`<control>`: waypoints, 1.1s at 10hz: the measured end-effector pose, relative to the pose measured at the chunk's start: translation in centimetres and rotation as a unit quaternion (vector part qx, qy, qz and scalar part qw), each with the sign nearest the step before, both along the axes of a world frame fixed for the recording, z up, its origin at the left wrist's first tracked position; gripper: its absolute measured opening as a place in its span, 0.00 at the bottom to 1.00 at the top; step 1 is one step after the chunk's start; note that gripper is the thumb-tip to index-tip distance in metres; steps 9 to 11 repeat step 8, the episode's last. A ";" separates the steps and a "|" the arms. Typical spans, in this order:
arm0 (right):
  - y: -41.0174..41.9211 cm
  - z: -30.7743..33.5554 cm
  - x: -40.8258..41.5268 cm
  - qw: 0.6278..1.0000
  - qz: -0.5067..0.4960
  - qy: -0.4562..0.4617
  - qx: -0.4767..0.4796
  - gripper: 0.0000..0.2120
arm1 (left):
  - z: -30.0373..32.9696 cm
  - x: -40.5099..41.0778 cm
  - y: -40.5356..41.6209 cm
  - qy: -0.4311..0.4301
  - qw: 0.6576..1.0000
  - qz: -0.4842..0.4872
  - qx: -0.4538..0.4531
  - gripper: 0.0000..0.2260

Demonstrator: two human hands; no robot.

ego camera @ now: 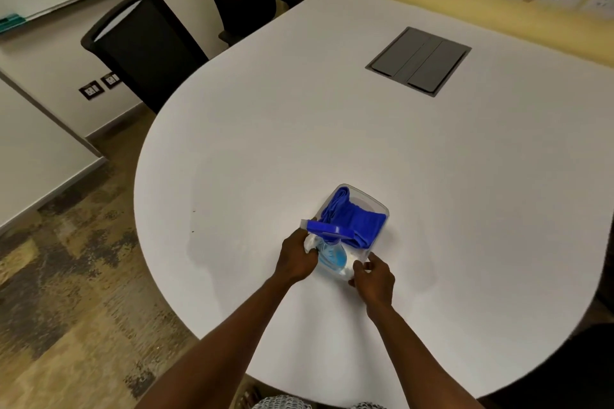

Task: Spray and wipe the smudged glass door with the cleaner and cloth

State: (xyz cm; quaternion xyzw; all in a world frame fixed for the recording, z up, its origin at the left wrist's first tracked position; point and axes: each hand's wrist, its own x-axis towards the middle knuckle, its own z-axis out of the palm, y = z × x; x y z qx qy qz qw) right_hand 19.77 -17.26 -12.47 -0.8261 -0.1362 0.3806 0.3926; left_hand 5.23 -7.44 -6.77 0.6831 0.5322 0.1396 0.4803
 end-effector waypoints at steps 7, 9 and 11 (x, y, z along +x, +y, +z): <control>-4.1 3.1 2.5 0.988 0.021 -0.151 0.014 0.28 | 0.1 -1.9 -3.8 0.056 0.998 0.013 0.029 0.36; -3.9 3.5 3.2 0.974 0.045 -0.217 0.043 0.29 | -0.2 -3.2 -3.8 0.059 0.995 0.035 0.073 0.35; -3.9 3.5 3.2 0.974 0.045 -0.217 0.043 0.29 | -0.2 -3.2 -3.8 0.059 0.995 0.035 0.073 0.35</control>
